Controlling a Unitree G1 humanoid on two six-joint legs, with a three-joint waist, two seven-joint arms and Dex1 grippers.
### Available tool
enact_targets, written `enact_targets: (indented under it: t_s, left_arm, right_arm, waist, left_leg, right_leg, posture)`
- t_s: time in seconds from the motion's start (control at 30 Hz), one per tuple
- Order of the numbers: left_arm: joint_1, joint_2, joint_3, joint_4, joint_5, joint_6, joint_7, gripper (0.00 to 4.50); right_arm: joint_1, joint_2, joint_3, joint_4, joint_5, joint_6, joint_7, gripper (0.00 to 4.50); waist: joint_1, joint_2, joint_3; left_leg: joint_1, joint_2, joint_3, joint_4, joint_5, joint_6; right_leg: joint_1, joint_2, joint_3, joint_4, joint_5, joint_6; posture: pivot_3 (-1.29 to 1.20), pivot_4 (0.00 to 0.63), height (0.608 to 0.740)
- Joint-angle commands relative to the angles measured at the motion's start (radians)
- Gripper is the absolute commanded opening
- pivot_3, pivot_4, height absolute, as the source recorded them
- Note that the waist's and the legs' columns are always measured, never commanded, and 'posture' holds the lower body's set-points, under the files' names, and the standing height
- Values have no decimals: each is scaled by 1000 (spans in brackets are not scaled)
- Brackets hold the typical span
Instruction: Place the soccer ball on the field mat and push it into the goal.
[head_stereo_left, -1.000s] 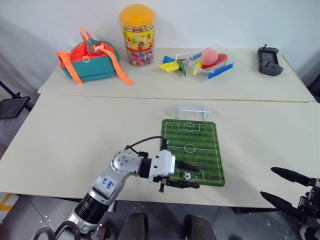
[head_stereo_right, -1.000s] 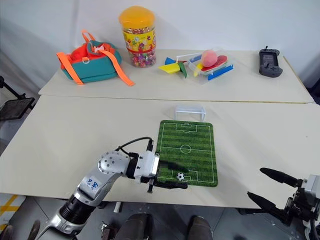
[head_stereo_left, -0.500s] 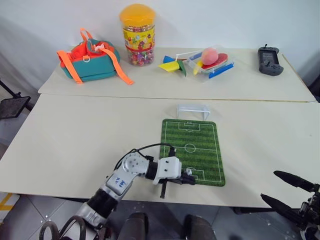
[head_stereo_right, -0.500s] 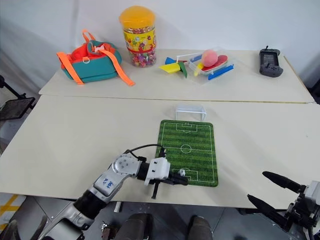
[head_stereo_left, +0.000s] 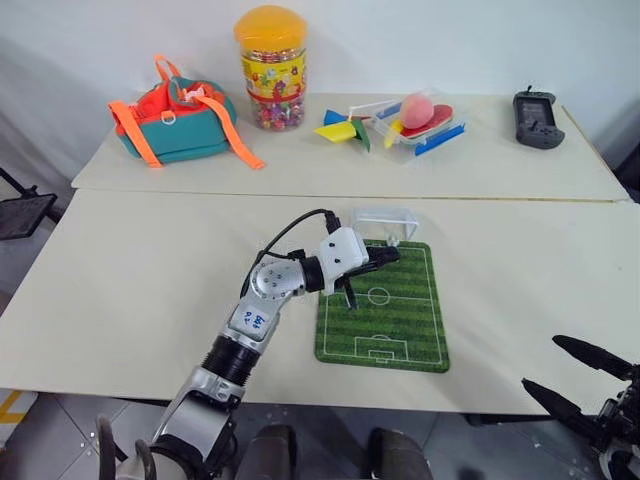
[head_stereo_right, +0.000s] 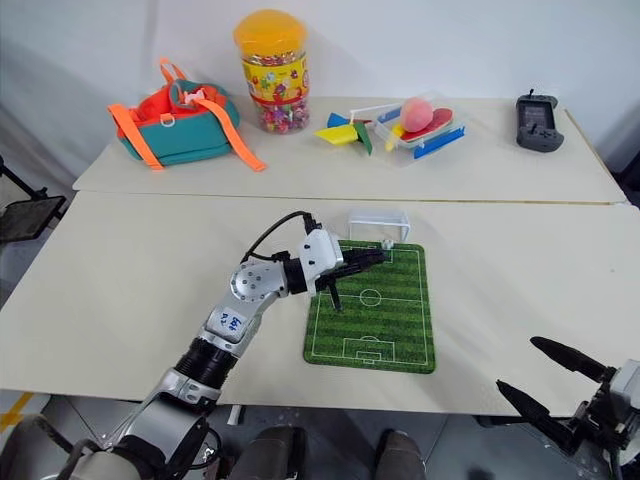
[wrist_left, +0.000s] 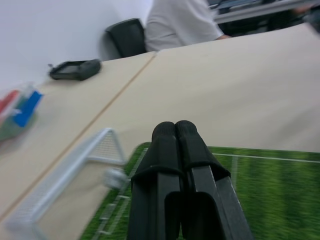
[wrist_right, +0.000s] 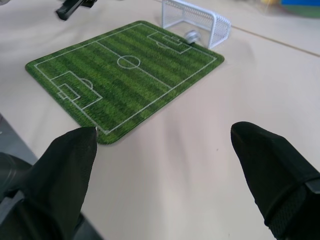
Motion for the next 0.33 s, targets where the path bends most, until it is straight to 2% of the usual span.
enact_targets:
  t_s: [0.03, 0.17, 0.33]
  left_arm:
    - [42, 19, 6, -106, -80, 118, -59, 19]
    - [134, 92, 16, -188, -101, 195, -98, 19]
    - [192, 177, 73, -216, -160, 192, -176, 19]
  right_arm:
    - [-25, 3, 13, 13, -5, -23, -6, 4500]
    - [-56, -12, 22, 25, -13, -17, -6, 4500]
    - [-99, -50, 17, 67, -13, -6, 12, 4500]
  waist:
    - [0, 0, 0]
    - [-6, 1, 0]
    - [-4, 1, -1]
  left_leg:
    - [0, 0, 0, 0, 0, 0]
    - [0, 0, 1, -1, 0, 0]
    - [0, 0, 2, 1, 0, 0]
  right_leg:
    - [0, 0, 0, 0, 0, 0]
    - [-2, 0, 1, 2, 0, 0]
    - [-2, 0, 2, 3, 0, 0]
  posture:
    - [0, 150, 740]
    - [0, 150, 740]
    - [0, 150, 740]
